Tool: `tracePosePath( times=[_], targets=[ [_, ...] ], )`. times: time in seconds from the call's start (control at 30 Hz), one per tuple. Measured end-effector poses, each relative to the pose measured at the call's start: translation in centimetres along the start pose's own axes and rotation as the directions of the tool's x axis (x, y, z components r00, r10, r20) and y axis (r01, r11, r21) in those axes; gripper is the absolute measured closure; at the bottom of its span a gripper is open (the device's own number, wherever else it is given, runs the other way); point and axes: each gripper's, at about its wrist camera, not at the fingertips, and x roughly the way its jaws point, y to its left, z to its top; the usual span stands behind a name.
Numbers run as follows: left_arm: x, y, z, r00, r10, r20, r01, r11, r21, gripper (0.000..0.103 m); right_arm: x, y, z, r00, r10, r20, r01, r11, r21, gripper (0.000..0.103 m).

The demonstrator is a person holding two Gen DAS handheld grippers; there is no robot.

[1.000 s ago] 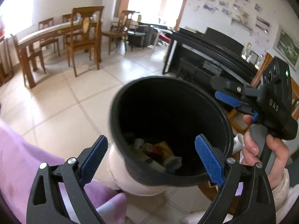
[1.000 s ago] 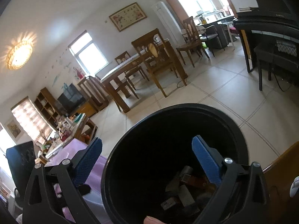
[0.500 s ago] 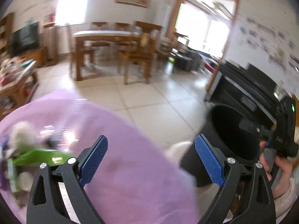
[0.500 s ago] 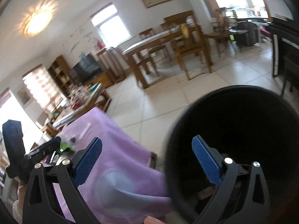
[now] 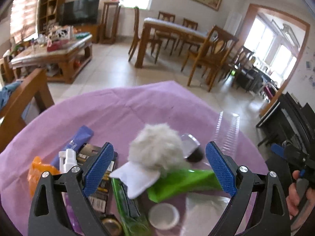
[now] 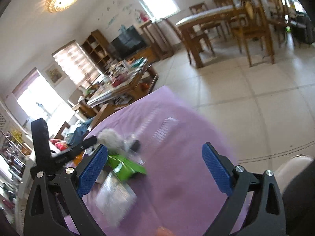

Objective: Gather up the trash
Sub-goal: 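Grasp the clear plastic tray with the right tool while the left tool grasps the white fluffy item, then carry the clear tray and fluffy item over the bin and open both tools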

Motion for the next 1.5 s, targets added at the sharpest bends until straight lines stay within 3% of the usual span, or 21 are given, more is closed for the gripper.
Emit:
tracePosePath(
  times=[0.1, 0.23, 0.4, 0.43, 0.5, 0.63, 0.83, 0.97, 1.23, 1.5],
  targets=[
    [1.6, 0.1, 0.3, 0.999, -0.038, -0.032, 0.038, 0.999, -0.018, 0.014, 3.2, 0.8, 0.3, 0.998, 0.009, -0.055, -0.009, 1.0, -0.003, 0.019],
    [3.3, 0.3, -0.4, 0.994, -0.081, -0.072, 0.079, 0.996, -0.039, 0.042, 6.5, 1.4, 0.5, 0.993, 0.0, -0.115, -0.001, 1.0, -0.005, 0.03],
    [3.9, 0.2, -0.5, 0.995, -0.073, -0.072, 0.072, 0.997, -0.019, 0.06, 8.3, 1.4, 0.1, 0.988, 0.003, -0.156, -0.004, 1.0, -0.006, 0.06],
    [3.9, 0.0, -0.4, 0.995, -0.071, -0.068, 0.07, 0.997, -0.014, 0.061, 8.3, 1.5, 0.1, 0.988, 0.01, -0.154, -0.011, 1.0, -0.009, 0.063],
    [3.8, 0.2, -0.9, 0.996, -0.065, -0.06, 0.065, 0.998, -0.001, 0.063, 8.0, 2.0, 0.2, 0.989, 0.013, -0.144, -0.017, 0.999, -0.028, 0.081],
    [2.5, 0.5, -1.3, 0.995, -0.098, -0.009, 0.098, 0.995, -0.013, 0.064, 6.8, 2.8, 0.3, 0.993, 0.011, -0.115, -0.02, 0.997, -0.07, 0.099],
    [-1.9, -0.5, -1.0, 0.982, -0.122, 0.144, 0.125, 0.992, -0.007, 0.064, 4.0, 3.8, 0.9, 0.998, 0.062, -0.034, -0.065, 0.994, -0.092, 0.1],
    [-4.2, -2.0, -1.3, 0.971, -0.148, 0.187, 0.151, 0.989, 0.002, 0.064, 0.6, 4.3, 1.3, 0.997, 0.074, 0.029, -0.07, 0.99, -0.126, 0.1],
    [-6.5, -7.6, -2.5, 0.956, -0.227, 0.184, 0.216, 0.973, 0.08, 0.064, -6.9, 1.8, 1.8, 0.984, 0.084, 0.158, -0.066, 0.991, -0.114, 0.1],
    [-7.7, -17.3, -4.0, 0.932, -0.324, 0.164, 0.288, 0.935, 0.209, 0.064, -13.2, -2.6, 1.0, 0.964, 0.013, 0.264, 0.004, 0.998, -0.065, 0.1]
  ],
)
